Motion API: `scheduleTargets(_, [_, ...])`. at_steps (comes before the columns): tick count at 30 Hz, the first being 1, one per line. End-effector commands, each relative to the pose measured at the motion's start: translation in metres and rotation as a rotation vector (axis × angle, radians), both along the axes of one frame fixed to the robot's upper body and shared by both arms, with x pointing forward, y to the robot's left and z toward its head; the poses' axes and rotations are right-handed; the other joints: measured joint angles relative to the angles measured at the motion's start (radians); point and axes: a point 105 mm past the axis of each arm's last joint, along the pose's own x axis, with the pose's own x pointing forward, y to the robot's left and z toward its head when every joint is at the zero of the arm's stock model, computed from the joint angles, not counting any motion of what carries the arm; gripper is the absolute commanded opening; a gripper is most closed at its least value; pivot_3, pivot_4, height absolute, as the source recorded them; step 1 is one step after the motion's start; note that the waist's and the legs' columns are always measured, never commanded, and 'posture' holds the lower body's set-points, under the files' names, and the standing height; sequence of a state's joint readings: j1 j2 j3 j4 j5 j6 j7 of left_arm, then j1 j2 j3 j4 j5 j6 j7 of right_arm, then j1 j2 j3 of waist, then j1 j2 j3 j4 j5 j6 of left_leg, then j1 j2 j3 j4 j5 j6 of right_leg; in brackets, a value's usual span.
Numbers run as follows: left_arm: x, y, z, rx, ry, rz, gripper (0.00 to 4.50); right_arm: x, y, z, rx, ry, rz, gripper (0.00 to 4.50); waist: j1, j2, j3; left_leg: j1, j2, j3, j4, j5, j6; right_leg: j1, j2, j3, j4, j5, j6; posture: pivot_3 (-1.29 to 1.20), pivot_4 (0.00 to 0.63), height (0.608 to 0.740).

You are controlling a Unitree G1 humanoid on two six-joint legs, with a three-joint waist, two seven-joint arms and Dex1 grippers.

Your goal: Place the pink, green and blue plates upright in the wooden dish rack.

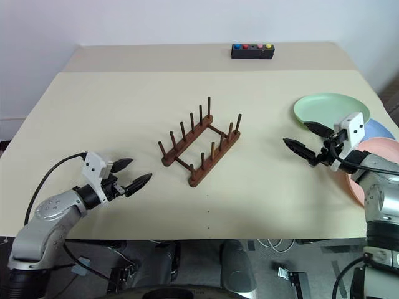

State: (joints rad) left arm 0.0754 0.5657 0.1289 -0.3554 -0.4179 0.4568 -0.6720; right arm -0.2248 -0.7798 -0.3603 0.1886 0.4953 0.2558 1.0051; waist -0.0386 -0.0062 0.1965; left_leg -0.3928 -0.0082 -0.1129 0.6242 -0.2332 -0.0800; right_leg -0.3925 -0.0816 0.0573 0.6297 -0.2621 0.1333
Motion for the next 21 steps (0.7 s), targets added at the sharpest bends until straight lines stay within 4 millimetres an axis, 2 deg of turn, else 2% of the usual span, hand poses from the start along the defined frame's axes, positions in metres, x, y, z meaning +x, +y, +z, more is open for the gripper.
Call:
scheduleTargets(1, [-0.001,-0.010,0.000,0.038,0.005,-0.068,4.50,-0.007,0.008,0.008,0.005,-0.042,0.016,4.42,0.002,0.000,0.000,0.000,0.000,0.000,0.000,0.000,0.000,0.000,0.000,0.000,0.000,0.000,0.000,0.00,0.150,0.734])
scheduleTargets(7, [-0.013,-0.039,-0.008,0.056,0.055,-0.229,4.50,-0.017,0.020,0.000,0.031,-0.030,0.019,4.42,0.001,0.000,0.000,0.000,0.000,0.000,0.000,0.000,0.000,0.000,0.000,0.000,0.000,0.000,0.000,0.00,0.150,0.734])
scheduleTargets(10, [-0.020,-0.065,-0.013,0.072,0.053,-0.334,4.50,-0.021,0.027,-0.005,0.048,-0.022,0.028,4.42,0.002,0.000,0.000,0.000,0.000,0.000,0.000,0.000,0.000,0.000,0.000,0.000,0.000,0.000,0.000,0.00,0.150,0.734])
scheduleTargets(15, [-0.013,-0.102,-0.018,0.063,0.050,-0.383,4.50,-0.025,0.032,-0.006,0.065,-0.016,0.028,4.42,0.019,0.000,0.000,0.000,0.000,0.000,0.003,0.000,0.000,0.001,0.000,0.000,0.000,0.000,0.000,0.00,0.150,0.734])
scheduleTargets(19, [-0.015,-0.119,-0.021,0.038,0.069,-0.426,4.50,-0.028,0.036,-0.007,0.069,-0.016,0.024,4.42,0.023,0.001,0.000,0.000,0.000,0.000,0.002,0.000,0.000,0.001,0.000,0.000,0.000,0.000,0.000,0.00,0.150,0.734])
scheduleTargets(21, [-0.005,-0.123,-0.025,0.051,0.068,-0.408,4.50,-0.031,0.038,-0.007,0.074,-0.015,0.021,4.42,0.025,0.001,-0.001,0.000,0.000,0.000,0.003,0.000,0.000,0.001,0.000,0.000,0.000,0.000,0.000,0.00,0.150,0.734])
